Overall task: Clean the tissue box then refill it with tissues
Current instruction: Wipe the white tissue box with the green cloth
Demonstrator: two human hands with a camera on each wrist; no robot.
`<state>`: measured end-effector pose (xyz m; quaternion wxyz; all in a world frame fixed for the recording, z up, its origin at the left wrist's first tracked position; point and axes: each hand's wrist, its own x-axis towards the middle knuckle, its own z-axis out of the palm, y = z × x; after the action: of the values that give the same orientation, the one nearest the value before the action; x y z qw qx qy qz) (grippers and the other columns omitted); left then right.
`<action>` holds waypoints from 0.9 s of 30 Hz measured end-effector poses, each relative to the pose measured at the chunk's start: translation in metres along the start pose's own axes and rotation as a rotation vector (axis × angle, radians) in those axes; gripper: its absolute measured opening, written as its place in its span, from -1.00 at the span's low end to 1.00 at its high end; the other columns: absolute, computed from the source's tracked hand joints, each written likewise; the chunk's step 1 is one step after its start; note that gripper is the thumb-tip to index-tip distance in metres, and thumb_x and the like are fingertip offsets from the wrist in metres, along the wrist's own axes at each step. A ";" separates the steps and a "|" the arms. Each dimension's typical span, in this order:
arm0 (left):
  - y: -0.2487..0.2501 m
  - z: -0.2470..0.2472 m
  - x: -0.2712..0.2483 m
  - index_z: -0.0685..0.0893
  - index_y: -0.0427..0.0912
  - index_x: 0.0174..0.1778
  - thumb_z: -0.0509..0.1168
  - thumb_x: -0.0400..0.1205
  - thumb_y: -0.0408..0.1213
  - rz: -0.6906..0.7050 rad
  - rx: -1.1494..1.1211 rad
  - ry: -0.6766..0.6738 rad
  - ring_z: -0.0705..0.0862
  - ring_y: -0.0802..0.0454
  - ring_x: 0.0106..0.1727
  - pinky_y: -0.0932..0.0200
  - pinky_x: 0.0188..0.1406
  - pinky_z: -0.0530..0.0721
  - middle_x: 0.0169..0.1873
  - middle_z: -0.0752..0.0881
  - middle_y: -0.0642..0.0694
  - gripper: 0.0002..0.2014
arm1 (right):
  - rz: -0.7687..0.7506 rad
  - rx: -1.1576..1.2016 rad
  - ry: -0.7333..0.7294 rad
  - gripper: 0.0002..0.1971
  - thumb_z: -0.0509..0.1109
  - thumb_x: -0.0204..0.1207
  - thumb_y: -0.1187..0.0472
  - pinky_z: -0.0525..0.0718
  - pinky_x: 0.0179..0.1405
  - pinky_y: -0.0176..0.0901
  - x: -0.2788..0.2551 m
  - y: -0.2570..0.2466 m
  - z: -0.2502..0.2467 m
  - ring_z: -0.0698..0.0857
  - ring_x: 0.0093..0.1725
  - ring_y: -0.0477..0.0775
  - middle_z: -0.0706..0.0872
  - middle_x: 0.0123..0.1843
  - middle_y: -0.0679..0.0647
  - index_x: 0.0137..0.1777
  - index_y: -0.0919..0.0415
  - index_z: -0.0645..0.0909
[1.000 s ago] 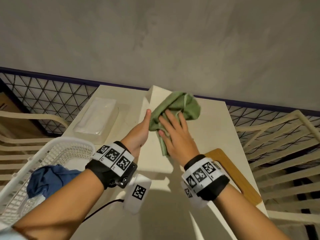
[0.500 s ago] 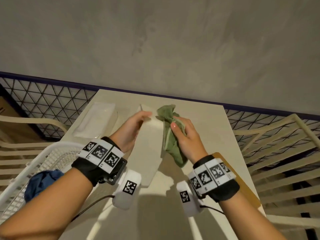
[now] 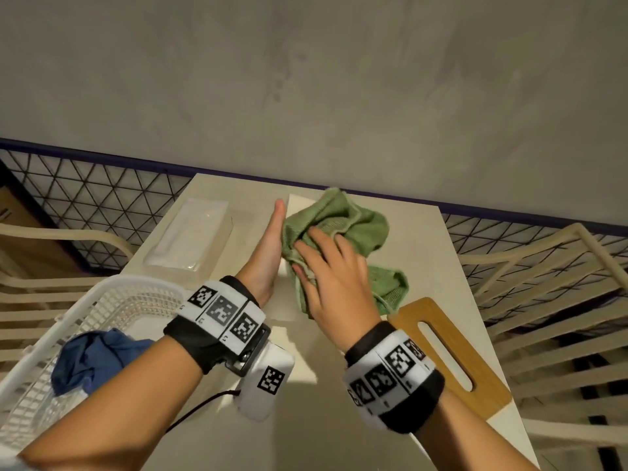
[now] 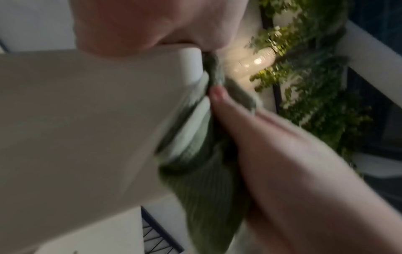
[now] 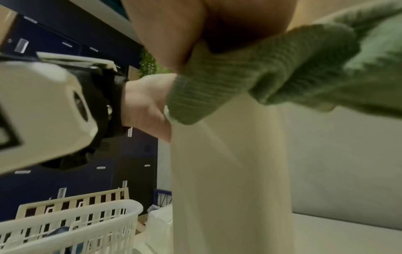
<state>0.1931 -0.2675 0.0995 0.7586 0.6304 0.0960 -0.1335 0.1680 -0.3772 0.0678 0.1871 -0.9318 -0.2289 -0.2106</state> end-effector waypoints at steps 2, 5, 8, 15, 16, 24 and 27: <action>0.000 0.003 -0.003 0.69 0.01 -0.04 -0.26 0.64 0.24 0.068 0.012 0.010 0.76 0.27 -0.02 0.34 0.06 0.61 -0.13 0.84 0.12 -0.36 | -0.030 -0.008 -0.035 -0.59 0.06 0.52 0.02 0.26 0.07 -0.11 0.016 0.001 -0.004 0.54 0.25 0.16 0.67 0.29 0.09 0.22 0.10 0.61; -0.003 -0.008 0.001 0.49 0.03 0.41 -0.09 0.32 0.59 0.083 -0.012 0.076 0.41 0.17 0.49 0.00 0.58 0.18 0.45 0.51 0.11 -0.09 | 0.139 0.216 -0.093 -0.53 0.00 0.58 0.01 0.27 0.39 -0.04 0.034 0.021 -0.007 0.44 0.42 0.14 0.50 0.47 0.08 0.37 0.12 0.52; 0.002 -0.013 0.003 0.51 0.10 0.37 -0.15 0.34 0.58 0.109 -0.006 0.133 0.50 0.26 0.39 0.08 0.51 0.26 0.37 0.58 0.14 -0.14 | 0.086 0.230 -0.016 -0.57 0.07 0.57 0.09 0.32 0.45 0.04 0.017 0.014 -0.005 0.42 0.37 0.24 0.54 0.42 0.22 0.33 0.24 0.54; 0.004 0.002 -0.002 0.42 -0.09 0.46 -0.34 0.67 0.16 0.210 0.062 0.115 0.55 0.12 0.37 0.28 0.37 0.49 0.24 0.66 0.05 -0.34 | 0.055 0.309 -0.167 -0.61 0.09 0.66 0.08 0.11 0.58 -0.02 0.054 0.009 -0.003 0.27 0.56 0.14 0.41 0.55 0.07 0.44 0.15 0.45; 0.001 0.000 -0.001 0.30 -0.06 0.54 -0.34 0.65 0.20 0.207 0.065 0.138 0.41 0.08 0.51 0.14 0.53 0.33 0.43 0.52 0.03 -0.33 | 0.120 0.366 -0.185 -0.62 0.10 0.66 0.10 0.12 0.59 -0.03 0.065 0.019 -0.003 0.29 0.56 0.13 0.42 0.55 0.07 0.43 0.14 0.45; 0.003 0.002 -0.012 0.25 -0.01 0.56 -0.25 0.66 0.12 0.263 0.291 0.050 0.38 0.29 0.40 0.48 0.27 0.31 0.44 0.45 0.07 -0.42 | 0.065 0.337 -0.091 -0.65 0.13 0.64 0.09 0.35 0.41 0.03 0.075 0.013 -0.012 0.47 0.38 0.11 0.55 0.43 0.02 0.37 0.06 0.52; 0.003 -0.005 -0.011 0.33 -0.07 0.53 -0.11 0.69 0.06 0.251 0.298 0.061 0.37 0.32 0.34 0.50 0.28 0.30 0.42 0.42 0.14 -0.47 | 0.270 0.529 -0.123 -0.67 0.18 0.61 0.00 0.49 0.33 0.08 0.082 0.029 -0.013 0.60 0.27 0.11 0.67 0.29 0.06 0.29 0.05 0.58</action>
<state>0.1838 -0.2607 0.1050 0.6643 0.7466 0.0189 -0.0317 0.2446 -0.3779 0.1104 0.4354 -0.8837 -0.1608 -0.0600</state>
